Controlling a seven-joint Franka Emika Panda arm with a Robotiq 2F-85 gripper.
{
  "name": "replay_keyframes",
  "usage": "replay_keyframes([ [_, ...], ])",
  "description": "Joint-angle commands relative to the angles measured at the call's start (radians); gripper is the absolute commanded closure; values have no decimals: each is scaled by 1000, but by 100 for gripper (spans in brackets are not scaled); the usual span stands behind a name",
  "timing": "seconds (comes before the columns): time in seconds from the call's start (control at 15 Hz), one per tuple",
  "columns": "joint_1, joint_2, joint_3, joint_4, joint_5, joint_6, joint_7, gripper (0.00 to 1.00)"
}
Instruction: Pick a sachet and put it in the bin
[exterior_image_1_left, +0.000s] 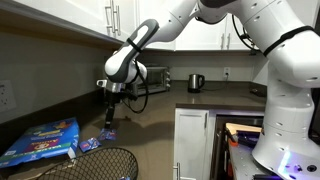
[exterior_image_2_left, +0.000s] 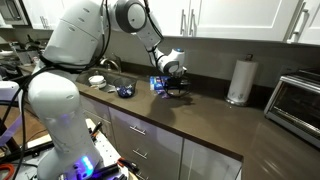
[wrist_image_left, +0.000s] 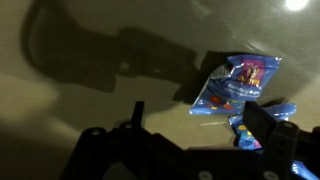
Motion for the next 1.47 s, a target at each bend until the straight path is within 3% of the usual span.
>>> replay_keyframes([
  [0.0,-29,20,25,66,-23,-104,37,0],
  [0.4,-28,9,32,105,-5,-207,37,0],
  [1.4,-15,-34,44,33,-22,-137,16,0],
])
